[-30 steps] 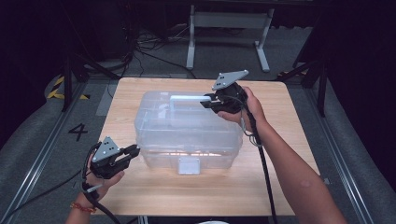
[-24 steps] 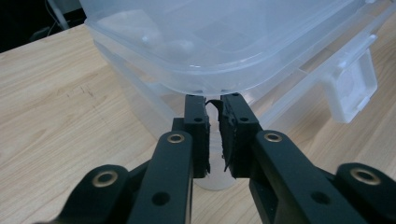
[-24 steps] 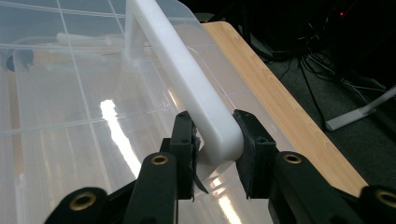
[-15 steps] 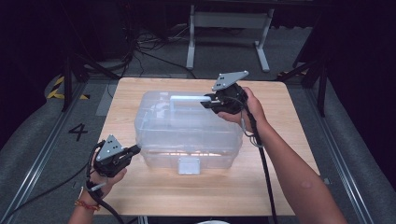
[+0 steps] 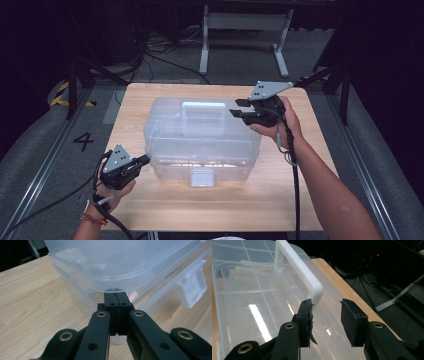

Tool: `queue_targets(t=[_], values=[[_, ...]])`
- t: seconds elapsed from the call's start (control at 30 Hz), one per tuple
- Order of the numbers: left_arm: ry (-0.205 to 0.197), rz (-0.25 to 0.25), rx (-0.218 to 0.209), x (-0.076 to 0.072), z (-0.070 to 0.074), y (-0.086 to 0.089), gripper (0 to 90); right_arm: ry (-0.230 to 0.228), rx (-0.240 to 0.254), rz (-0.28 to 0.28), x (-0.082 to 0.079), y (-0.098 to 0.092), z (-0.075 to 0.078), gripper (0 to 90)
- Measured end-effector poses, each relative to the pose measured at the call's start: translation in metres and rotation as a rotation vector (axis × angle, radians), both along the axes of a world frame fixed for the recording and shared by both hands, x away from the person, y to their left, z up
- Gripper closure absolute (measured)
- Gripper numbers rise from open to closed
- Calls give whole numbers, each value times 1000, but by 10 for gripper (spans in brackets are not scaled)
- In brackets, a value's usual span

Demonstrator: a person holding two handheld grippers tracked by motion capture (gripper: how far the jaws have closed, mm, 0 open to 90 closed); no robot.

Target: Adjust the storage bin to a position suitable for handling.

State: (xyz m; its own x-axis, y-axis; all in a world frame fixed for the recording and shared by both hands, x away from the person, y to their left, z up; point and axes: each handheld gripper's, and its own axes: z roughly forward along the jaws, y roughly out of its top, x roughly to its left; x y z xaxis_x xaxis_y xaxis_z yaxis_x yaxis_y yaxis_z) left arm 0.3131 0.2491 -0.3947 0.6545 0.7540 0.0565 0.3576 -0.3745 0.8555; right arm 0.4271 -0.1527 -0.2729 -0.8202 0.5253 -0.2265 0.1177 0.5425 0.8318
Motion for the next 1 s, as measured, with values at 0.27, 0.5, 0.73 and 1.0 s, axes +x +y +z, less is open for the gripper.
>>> queue_targets(t=[0.27,0.5,0.73,1.0], values=[[-9,0,5,0,2,-1,900,-56,47,-82,-12,-44,0,604],[-16,-5,10,1,3,-1,900,-53,58,-125,-21,-76,-12,586],[-21,-11,8,2,6,-3,900,-68,21,-149,-30,-95,-28,530],[-31,-10,6,4,12,-2,900,-44,0,-127,-40,-100,-68,407]])
